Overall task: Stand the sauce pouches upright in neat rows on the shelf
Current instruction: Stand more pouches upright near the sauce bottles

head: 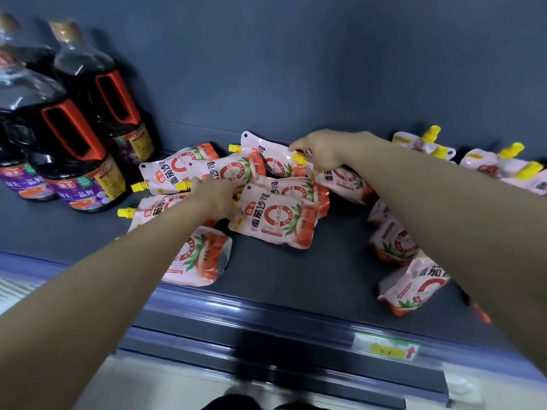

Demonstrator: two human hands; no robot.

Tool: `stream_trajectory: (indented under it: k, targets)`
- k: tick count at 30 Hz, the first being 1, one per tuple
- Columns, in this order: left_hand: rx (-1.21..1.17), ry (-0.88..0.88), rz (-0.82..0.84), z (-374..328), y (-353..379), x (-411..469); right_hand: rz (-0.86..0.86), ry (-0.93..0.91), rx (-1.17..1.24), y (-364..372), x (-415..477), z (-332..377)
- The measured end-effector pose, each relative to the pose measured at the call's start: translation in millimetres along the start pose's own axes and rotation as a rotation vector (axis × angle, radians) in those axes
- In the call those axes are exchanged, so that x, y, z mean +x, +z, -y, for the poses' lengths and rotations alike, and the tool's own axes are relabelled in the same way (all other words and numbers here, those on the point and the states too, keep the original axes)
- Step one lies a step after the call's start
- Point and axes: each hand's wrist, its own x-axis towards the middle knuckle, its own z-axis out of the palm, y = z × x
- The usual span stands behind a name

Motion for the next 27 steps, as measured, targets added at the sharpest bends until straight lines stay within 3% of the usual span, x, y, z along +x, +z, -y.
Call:
stream_trajectory:
  k: [11, 20, 27]
  targets:
    - [-0.036, -0.092, 0.074, -9, -5, 7, -0.020, -0.121, -0.072, -10, 22, -6]
    - [-0.499, -0.025, 0.028, -15, -34, -11, -0.087, -0.110, 0.006, -29, 7, -27]
    - [-0.746, 0.132, -0.016, -53, -71, -29, -0.260, 0.010, 0.086, -45, -13, -48]
